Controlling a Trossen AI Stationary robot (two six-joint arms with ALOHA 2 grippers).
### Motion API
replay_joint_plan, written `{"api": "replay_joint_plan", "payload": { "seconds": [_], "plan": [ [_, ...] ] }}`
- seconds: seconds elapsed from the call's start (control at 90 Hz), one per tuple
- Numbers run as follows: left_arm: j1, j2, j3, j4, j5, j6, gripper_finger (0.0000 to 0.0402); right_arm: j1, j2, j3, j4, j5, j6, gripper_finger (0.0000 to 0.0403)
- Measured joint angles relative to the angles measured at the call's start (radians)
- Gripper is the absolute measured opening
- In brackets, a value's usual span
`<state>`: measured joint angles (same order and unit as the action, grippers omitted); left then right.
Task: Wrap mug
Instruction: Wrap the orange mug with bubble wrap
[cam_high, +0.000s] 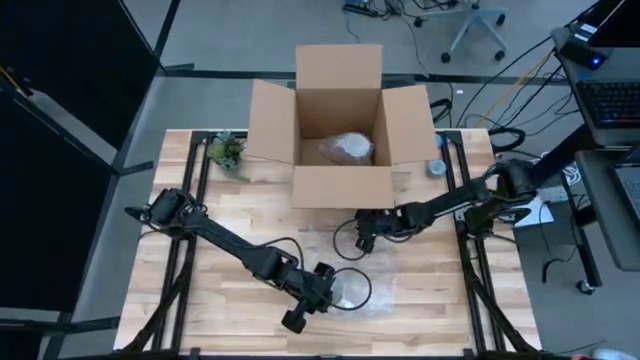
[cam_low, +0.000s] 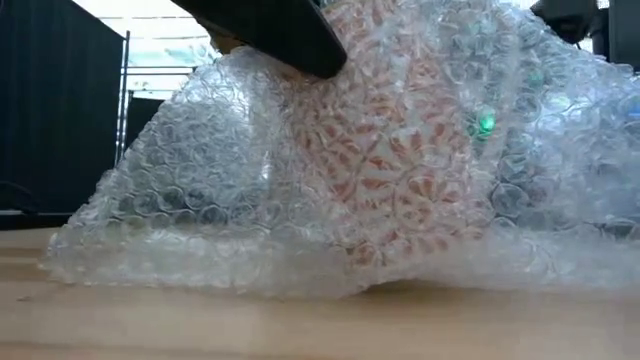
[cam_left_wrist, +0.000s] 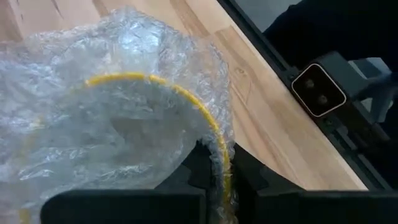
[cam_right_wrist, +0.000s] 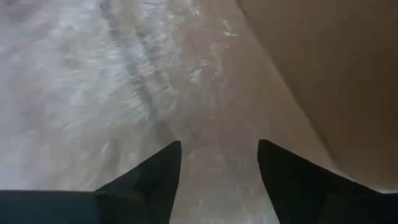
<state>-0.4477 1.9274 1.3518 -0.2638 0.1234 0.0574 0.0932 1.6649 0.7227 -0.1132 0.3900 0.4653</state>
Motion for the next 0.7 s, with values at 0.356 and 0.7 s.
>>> {"api": "replay_joint_plan", "payload": {
  "seconds": [0.356, 0.7],
  "plan": [
    [-0.010, -0.001, 0.000, -0.007, -0.001, -0.001, 0.0007, -0.031, 0.084, 0.008, 0.034, -0.075, -0.012, 0.0132],
    [-0.018, -0.002, 0.001, -0.027, -0.003, -0.025, 0.0007, -0.021, -0.012, -0.008, -0.005, -0.046, -0.080, 0.0002]
  ]
}}
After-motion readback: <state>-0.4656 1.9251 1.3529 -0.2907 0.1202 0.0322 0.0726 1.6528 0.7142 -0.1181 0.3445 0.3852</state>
